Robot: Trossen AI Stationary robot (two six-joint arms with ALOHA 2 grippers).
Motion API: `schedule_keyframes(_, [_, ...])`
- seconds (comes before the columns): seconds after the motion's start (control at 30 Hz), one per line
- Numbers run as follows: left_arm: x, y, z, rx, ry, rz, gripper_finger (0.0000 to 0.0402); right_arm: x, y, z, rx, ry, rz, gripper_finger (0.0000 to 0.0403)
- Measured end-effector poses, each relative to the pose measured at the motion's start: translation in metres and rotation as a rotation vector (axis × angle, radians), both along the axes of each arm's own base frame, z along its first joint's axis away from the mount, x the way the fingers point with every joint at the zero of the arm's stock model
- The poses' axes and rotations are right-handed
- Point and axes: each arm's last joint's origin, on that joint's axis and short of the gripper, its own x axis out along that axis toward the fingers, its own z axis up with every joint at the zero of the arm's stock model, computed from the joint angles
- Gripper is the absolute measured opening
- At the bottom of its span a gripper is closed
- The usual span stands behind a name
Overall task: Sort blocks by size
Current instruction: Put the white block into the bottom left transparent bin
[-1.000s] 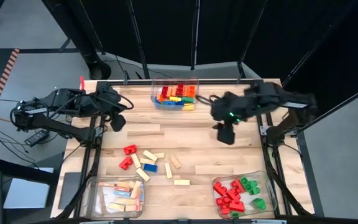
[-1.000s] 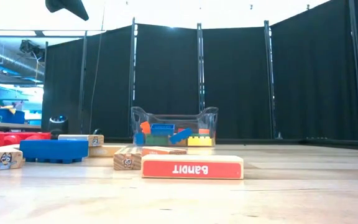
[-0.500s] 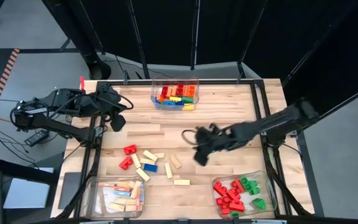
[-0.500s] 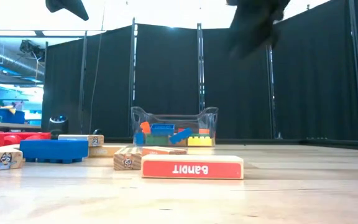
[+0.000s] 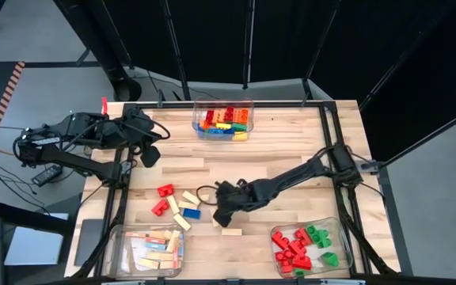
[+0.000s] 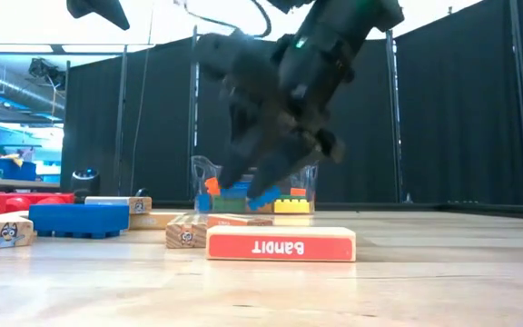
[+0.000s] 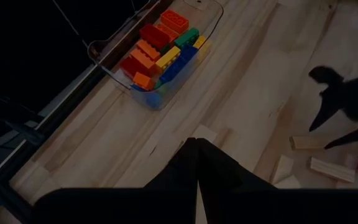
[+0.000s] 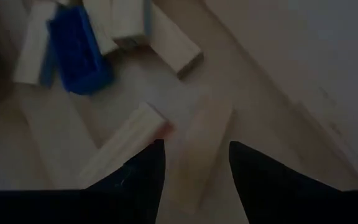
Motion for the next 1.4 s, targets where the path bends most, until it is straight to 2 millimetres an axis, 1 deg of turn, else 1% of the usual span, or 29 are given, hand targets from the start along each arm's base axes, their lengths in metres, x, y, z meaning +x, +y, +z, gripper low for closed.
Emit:
schedule_keyframes(0.13, [0.0, 0.0, 0.0, 0.0, 0.0, 0.0, 0.0013, 0.014, 0.004, -0.002, -0.007, 0.006, -0.022, 0.0191])
schedule_keyframes(0.2, [0.0, 0.0, 0.0, 0.0, 0.0, 0.0, 0.0013, 0.014, 0.003, -0.008, -0.032, 0.055, -0.06, 0.0191])
schedule_keyframes(0.3, [0.0, 0.0, 0.0, 0.0, 0.0, 0.0, 0.0013, 0.016, 0.004, -0.02, -0.042, 0.089, -0.065, 0.0191])
schedule_keyframes(0.4, [0.0, 0.0, 0.0, 0.0, 0.0, 0.0, 0.0013, 0.019, 0.009, -0.023, -0.027, 0.07, -0.061, 0.0191])
schedule_keyframes(0.5, [0.0, 0.0, 0.0, 0.0, 0.0, 0.001, 0.0013, 0.018, 0.013, -0.031, -0.031, 0.09, -0.065, 0.0191])
schedule_keyframes(0.57, [0.0, 0.0, 0.0, 0.0, 0.0, 0.001, 0.0013, 0.016, 0.013, -0.032, -0.032, 0.103, -0.085, 0.0189])
schedule_keyframes(0.67, [0.0, 0.0, 0.0, 0.0, -0.001, 0.001, 0.0013, 0.013, 0.014, -0.037, -0.045, 0.146, -0.089, 0.0171])
schedule_keyframes(0.8, [0.0, 0.0, 0.0, 0.0, -0.001, 0.001, 0.0013, 0.01, 0.016, -0.044, -0.083, 0.192, -0.046, 0.0117])
schedule_keyframes(0.87, [0.0, 0.0, 0.0, 0.0, -0.001, 0.001, 0.0013, 0.01, 0.017, -0.048, -0.098, 0.205, -0.016, 0.0116])
schedule_keyframes(0.97, [0.0, 0.0, 0.0, 0.0, -0.001, 0.001, 0.0013, 0.011, 0.017, -0.049, -0.095, 0.199, 0.016, 0.0116])
schedule_keyframes(1.03, [0.0, 0.0, 0.0, 0.0, -0.001, 0.001, 0.0013, 0.012, 0.017, -0.043, -0.09, 0.179, 0.028, 0.0116])
schedule_keyframes(1.1, [0.0, 0.0, 0.0, 0.001, 0.0, 0.0, 0.0013, 0.011, 0.016, -0.031, -0.095, 0.155, 0.04, 0.0116])
schedule_keyframes(1.17, [0.0, 0.0, 0.0, 0.006, 0.005, -0.005, 0.0013, 0.009, 0.009, -0.02, -0.106, 0.155, 0.05, 0.0116])
schedule_keyframes(1.2, [0.0, 0.0, 0.0, 0.009, 0.008, -0.009, 0.0013, 0.007, 0.006, -0.011, -0.117, 0.144, 0.053, 0.0116])
schedule_keyframes(1.33, [0.0, 0.0, 0.0, 0.011, 0.006, -0.011, 0.0013, 0.007, -0.013, 0.042, -0.152, -0.012, 0.003, 0.0116])
schedule_keyframes(1.4, [0.0, 0.0, 0.0, 0.011, 0.006, -0.011, 0.0013, 0.006, -0.022, 0.057, -0.172, -0.054, -0.011, 0.0116])
